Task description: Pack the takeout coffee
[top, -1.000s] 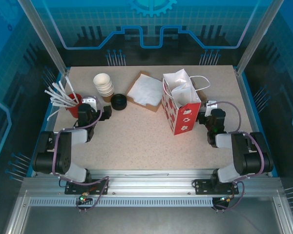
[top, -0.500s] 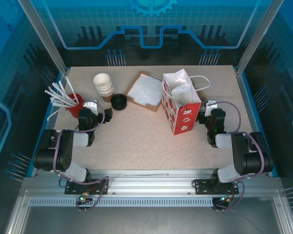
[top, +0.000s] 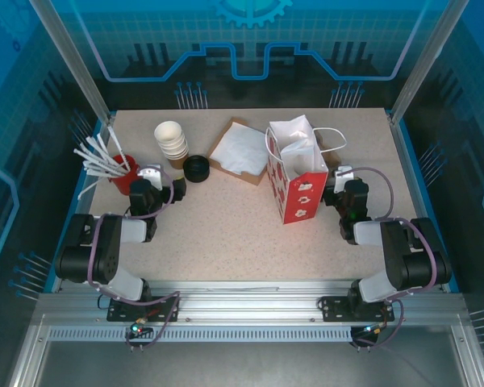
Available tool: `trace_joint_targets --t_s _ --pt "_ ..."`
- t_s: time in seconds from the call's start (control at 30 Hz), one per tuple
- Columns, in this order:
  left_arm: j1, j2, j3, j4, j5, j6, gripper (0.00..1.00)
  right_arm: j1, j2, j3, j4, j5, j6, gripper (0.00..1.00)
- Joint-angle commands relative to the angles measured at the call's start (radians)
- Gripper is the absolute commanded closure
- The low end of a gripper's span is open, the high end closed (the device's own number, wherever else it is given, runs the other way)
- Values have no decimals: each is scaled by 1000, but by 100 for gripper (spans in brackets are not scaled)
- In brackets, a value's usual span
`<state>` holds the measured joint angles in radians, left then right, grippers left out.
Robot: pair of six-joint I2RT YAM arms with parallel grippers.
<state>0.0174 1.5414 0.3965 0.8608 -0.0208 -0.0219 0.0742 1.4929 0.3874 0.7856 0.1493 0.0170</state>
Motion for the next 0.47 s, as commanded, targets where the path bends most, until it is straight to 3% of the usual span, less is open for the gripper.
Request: trace_joint_targets --t_s 0.0,0.43 --pt "-8 6 -8 34 -5 22 1 13 12 22 15 8 -17 0" --pt "-8 5 -8 35 -7 22 1 0 11 20 14 11 0 0"
